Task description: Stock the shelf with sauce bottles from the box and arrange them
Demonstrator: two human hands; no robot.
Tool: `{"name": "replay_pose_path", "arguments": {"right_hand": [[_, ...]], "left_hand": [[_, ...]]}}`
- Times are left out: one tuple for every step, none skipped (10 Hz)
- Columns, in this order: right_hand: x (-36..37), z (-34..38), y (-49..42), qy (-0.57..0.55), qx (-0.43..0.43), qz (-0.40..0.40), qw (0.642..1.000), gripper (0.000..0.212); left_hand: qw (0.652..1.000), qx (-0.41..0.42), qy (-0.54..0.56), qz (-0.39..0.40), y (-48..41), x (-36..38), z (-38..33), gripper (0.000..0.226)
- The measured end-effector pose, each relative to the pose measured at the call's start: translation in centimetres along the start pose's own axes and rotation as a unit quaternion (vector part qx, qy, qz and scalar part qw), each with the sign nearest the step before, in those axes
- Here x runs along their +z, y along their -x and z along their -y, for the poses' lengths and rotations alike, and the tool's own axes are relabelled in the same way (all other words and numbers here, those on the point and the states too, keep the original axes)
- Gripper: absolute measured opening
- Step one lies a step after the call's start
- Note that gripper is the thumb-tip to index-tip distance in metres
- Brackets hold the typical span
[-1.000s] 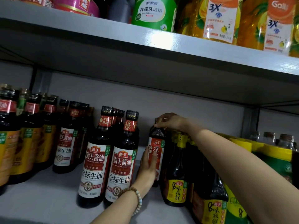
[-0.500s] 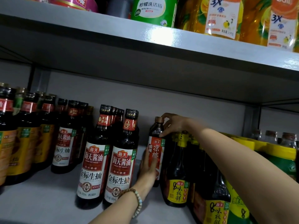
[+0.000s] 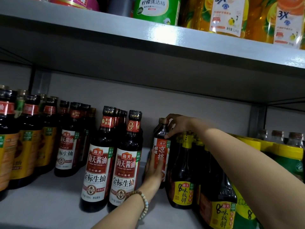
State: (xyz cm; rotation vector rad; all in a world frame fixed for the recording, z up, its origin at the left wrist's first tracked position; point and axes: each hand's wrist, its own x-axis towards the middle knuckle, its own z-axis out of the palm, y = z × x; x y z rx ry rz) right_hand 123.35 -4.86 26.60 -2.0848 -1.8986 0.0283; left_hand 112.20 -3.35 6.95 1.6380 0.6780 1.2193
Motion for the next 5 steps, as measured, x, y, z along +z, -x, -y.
{"name": "replay_pose_path", "arguments": {"right_hand": [[0.2, 0.0, 0.2, -0.014, 0.005, 0.007, 1.0, 0.079], [0.3, -0.1, 0.4, -0.021, -0.003, 0.001, 1.0, 0.082], [0.1, 0.0, 1.8, -0.03, -0.007, -0.026, 0.999, 0.082], [-0.4, 0.6, 4.4, -0.032, -0.048, -0.087, 0.995, 0.077], [-0.1, 1.5, 8.5, -0.038, -0.112, -0.179, 0.977, 0.075]], "left_hand": [[1.0, -0.006, 0.003, 0.006, 0.0, -0.1, 0.3, 0.076], [0.999, 0.017, 0.05, 0.012, -0.1, -0.2, 0.4, 0.072], [0.995, 0.015, 0.096, -0.004, -0.3, -0.6, 0.6, 0.071], [0.993, 0.002, 0.117, -0.032, 0.1, -0.9, 0.0, 0.067], [0.995, 0.023, 0.097, -0.007, 0.8, -1.1, -0.6, 0.058]]}}
